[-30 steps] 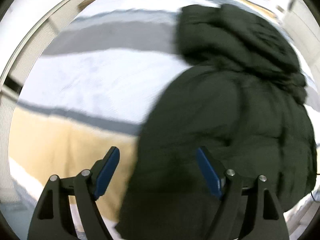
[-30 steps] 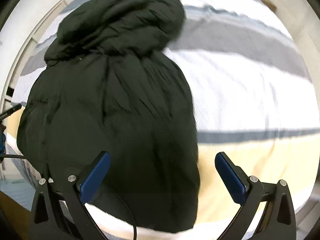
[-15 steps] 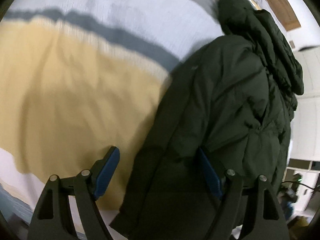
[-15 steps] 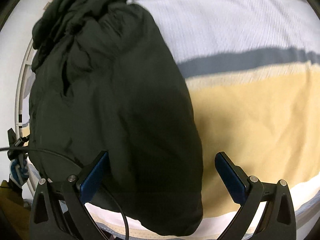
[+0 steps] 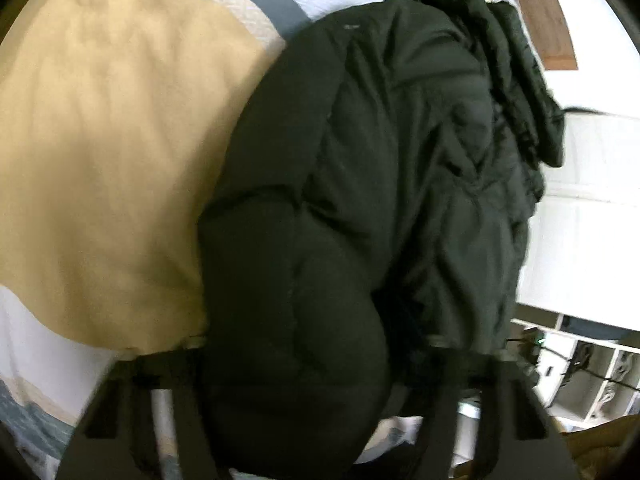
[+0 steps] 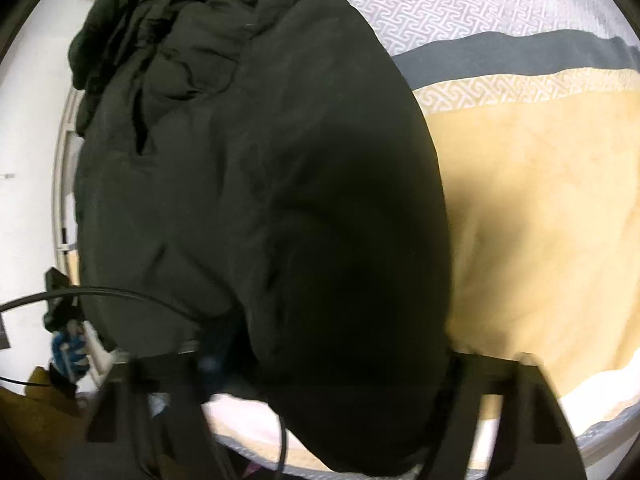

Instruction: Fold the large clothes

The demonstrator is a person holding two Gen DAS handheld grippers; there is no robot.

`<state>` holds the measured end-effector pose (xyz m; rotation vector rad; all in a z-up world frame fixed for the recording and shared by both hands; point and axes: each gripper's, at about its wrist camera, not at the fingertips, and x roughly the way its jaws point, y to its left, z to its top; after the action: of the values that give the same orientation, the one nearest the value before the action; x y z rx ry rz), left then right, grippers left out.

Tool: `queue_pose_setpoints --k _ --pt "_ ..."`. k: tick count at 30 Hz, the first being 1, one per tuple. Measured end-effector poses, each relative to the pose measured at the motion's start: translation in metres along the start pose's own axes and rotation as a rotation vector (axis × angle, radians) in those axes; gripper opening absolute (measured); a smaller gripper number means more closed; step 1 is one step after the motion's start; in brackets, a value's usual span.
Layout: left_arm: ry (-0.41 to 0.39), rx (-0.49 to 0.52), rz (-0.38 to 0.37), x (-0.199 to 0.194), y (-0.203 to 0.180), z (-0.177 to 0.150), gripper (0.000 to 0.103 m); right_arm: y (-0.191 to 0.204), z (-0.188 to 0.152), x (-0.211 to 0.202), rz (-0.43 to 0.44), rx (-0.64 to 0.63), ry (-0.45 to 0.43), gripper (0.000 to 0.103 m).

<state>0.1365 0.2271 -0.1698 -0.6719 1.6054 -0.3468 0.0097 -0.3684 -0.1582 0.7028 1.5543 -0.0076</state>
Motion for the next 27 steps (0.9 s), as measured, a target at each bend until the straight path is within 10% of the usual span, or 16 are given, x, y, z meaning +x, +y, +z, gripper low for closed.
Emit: queue_pose_setpoints --k 3,7,27 --pt "-0.02 0.026 -0.006 -0.01 -0.015 -0.002 0.012 0.007 -0.003 -0.003 0.043 -0.018 0.008 0.033" --pt "-0.052 0.065 0.022 -0.021 -0.037 -0.002 0.008 0.026 -0.005 -0.012 0.047 -0.08 0.002 0.017" --pt "-0.435 0.152 -0.204 -0.154 -0.19 0.132 0.007 0.106 0.099 -0.181 0.14 -0.21 -0.451 0.012"
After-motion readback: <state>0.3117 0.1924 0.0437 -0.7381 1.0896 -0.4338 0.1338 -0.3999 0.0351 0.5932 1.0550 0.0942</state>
